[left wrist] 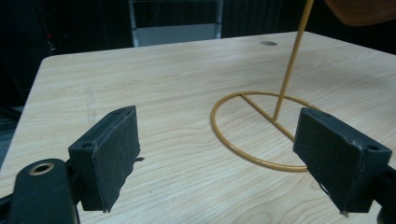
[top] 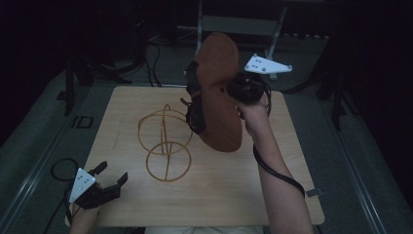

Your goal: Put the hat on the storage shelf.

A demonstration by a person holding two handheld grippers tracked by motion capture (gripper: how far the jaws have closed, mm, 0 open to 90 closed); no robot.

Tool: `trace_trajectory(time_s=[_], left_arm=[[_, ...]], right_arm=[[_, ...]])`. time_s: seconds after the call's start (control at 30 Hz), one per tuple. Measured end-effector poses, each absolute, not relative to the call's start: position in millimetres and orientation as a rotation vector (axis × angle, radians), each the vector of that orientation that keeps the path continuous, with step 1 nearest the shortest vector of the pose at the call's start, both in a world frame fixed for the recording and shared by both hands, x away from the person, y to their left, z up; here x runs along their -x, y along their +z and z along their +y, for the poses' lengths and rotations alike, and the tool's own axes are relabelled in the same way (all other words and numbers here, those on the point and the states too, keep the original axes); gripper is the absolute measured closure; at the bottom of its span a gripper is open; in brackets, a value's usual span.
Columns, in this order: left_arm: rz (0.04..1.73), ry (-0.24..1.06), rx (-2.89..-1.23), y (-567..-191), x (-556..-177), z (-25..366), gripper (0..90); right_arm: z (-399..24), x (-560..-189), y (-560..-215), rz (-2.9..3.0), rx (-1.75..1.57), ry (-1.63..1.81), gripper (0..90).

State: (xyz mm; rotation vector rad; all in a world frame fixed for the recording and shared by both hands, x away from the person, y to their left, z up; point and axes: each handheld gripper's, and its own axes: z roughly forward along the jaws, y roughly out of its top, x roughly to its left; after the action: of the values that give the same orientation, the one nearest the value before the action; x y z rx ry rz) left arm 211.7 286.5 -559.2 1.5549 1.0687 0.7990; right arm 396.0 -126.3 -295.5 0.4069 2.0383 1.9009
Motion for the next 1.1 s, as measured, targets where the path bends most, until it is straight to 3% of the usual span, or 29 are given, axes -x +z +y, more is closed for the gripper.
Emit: trace_trajectory(time_s=[0.37,0.6,0.8,1.0,1.1], left_arm=[[1.112,0.810,-1.503,-561,-209,294,15.4],[1.119,0.807,-1.490,-563,-208,295,15.4],[1.125,0.798,-1.482,-564,-209,296,15.4],[1.121,0.791,-1.484,-565,-208,295,15.4],[1.124,0.792,-1.484,-565,-208,294,15.4]], right_arm=[[-44,-386,-311,2.301,-0.222,1.793,85.9],[-18,-382,-331,2.387,-0.187,1.628,82.4],[-2,-383,-353,2.415,-0.271,1.547,36.9],[7,-377,-365,2.440,-0.265,1.490,12.5],[5,-374,-364,2.443,-0.239,1.513,11.1]])
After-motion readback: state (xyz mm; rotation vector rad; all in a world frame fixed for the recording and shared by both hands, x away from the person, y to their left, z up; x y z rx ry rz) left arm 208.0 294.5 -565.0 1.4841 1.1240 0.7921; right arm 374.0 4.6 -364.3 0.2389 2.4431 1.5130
